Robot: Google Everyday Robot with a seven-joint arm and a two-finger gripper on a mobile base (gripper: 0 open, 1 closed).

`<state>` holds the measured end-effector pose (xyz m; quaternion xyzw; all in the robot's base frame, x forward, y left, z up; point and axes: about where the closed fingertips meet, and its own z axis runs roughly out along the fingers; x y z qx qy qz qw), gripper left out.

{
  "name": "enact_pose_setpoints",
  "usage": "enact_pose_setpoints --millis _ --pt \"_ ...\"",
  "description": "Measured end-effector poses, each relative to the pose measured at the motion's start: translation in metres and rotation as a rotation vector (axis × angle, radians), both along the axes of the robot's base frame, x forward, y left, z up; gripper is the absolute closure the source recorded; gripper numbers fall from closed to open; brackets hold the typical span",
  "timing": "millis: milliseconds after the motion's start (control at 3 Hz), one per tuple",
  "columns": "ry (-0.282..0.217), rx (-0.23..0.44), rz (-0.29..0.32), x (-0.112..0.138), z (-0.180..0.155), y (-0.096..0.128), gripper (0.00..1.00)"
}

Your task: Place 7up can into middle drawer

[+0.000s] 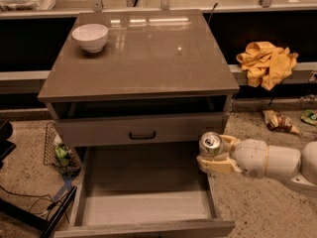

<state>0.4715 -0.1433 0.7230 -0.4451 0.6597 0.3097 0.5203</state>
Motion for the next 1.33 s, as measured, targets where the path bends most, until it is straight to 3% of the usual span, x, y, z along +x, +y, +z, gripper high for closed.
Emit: enact_pose_setpoints --millis 333,667,1000,1333 --pt "-0.003 0.002 0.004 0.0 0.002 0.002 1.0" --pt "0.05 0.049 0.079 0.008 -0.06 0.05 1.0" --pt "0.071 0.091 0.203 0.006 -0.137 0.104 1.0" --pt "0.087 0.139 0.376 0.014 -0.219 0.168 1.0"
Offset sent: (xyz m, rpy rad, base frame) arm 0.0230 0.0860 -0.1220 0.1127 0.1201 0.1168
